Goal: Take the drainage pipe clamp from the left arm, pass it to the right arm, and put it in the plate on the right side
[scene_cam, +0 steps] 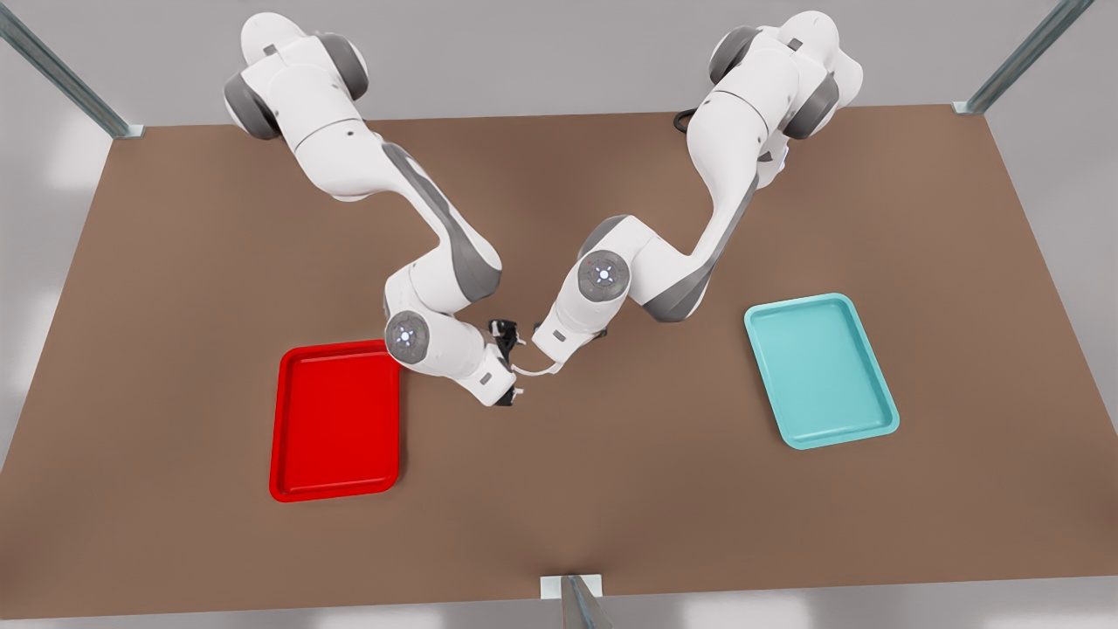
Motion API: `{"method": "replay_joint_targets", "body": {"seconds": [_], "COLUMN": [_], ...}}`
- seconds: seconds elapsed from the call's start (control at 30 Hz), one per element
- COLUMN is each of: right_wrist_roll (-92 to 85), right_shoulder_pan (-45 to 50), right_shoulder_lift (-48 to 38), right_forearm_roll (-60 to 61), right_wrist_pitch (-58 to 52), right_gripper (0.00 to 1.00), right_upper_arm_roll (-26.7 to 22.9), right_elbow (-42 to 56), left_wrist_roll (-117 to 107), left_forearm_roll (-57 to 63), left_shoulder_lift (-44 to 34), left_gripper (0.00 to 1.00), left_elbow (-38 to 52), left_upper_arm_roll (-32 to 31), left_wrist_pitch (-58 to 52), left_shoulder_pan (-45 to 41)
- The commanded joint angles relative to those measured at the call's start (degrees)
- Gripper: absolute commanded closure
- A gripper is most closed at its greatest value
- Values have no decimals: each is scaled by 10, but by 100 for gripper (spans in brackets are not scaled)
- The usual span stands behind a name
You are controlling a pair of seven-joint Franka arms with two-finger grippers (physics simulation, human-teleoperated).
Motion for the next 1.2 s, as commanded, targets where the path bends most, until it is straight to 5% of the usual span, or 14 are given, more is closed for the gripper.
{"method": "replay_joint_targets", "body": {"seconds": [0.0, 0.27, 0.33, 0.43, 0.47, 0.5, 0.67, 0.83, 1.03, 1.1, 1.17], "right_wrist_roll": [-87, -87, -88, -86, -86, -85, -85, -88, -164, -224, -263], "right_shoulder_pan": [2, 11, 12, 11, 11, 10, 8, -13, -164, -212, -259], "right_shoulder_lift": [3, 23, 22, 22, 23, 22, 22, 14, -20, -18, -3], "right_forearm_roll": [3, 2, 1, 2, 2, 3, 3, -14, -133, -148, -152], "right_wrist_pitch": [27, 54, 56, 56, 56, 56, 55, 44, -57, -56, -42], "right_gripper": [0, 0, 39, 78, 79, 79, 79, 79, 79, 79, 79], "right_upper_arm_roll": [0, 0, 0, 0, 0, 0, -1, -10, -16, -16, -16], "right_elbow": [1, 10, 10, 10, 10, 10, 10, 4, 1, 2, 3], "left_wrist_roll": [-102, -107, -108, -108, -106, -105, -103, 107, 459, 450, 452], "left_forearm_roll": [-1, 0, 0, 0, -1, 0, 0, 62, 106, 100, 97], "left_shoulder_lift": [-1, 1, 1, 0, 0, -1, -4, -70, -158, -279, -266], "left_gripper": [79, 79, 79, 79, 70, 0, 0, 0, 0, 0, 0], "left_elbow": [0, -2, -3, -3, -3, -3, 0, 28, 29, -149, -140], "left_upper_arm_roll": [0, 0, 0, 0, 0, 0, 2, 3, 2, 6, 4], "left_wrist_pitch": [2, 7, 7, 7, 7, 6, -23, -274, -380, -285, -294], "left_shoulder_pan": [-1, -8, -8, -7, -6, -5, 0, 121, 299, 294, 297]}}
